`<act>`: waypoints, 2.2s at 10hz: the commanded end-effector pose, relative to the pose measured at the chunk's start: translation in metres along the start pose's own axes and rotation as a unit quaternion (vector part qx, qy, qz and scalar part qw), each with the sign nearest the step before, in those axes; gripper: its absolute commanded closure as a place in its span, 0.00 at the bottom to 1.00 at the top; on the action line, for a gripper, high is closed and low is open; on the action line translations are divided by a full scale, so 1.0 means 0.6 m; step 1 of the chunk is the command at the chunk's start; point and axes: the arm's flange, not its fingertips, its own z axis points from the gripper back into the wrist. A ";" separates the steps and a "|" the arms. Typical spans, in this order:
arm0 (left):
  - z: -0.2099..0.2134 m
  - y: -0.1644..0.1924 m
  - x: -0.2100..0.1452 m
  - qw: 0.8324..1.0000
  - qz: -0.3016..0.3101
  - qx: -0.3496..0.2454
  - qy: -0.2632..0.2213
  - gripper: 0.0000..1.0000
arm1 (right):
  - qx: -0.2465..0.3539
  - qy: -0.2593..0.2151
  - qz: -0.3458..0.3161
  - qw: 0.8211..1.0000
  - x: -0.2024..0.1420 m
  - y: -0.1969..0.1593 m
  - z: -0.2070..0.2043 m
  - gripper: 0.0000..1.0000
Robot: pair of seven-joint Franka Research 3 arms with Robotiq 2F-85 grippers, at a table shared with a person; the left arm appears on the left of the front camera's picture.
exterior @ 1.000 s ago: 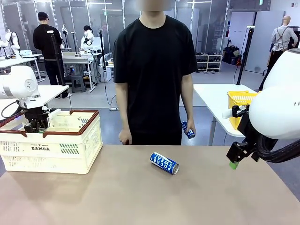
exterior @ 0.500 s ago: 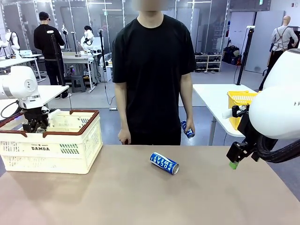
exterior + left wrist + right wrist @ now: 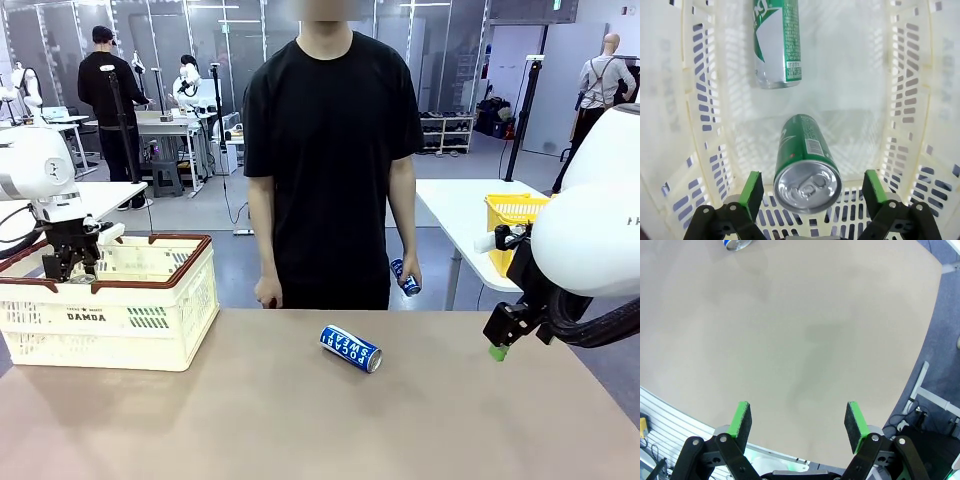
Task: Place the drinks into the Shopping basket.
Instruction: Pick up one drink and place it into the Shopping basket.
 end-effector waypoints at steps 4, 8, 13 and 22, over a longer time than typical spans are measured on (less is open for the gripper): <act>0.039 -0.052 0.004 1.000 -0.003 0.025 0.003 0.00 | 0.003 0.001 0.003 1.000 -0.001 0.000 -0.001 0.07; 0.059 -0.032 0.002 1.000 0.000 0.017 0.004 0.00 | 0.003 0.001 0.003 1.000 -0.001 0.000 -0.001 0.07; 0.059 -0.032 0.002 1.000 0.000 0.017 0.004 0.00 | 0.003 0.001 0.003 1.000 -0.001 0.000 -0.001 0.07; 0.154 -0.109 0.040 0.998 -0.002 0.052 0.029 0.00 | 0.003 0.001 0.003 1.000 -0.001 0.000 -0.001 0.07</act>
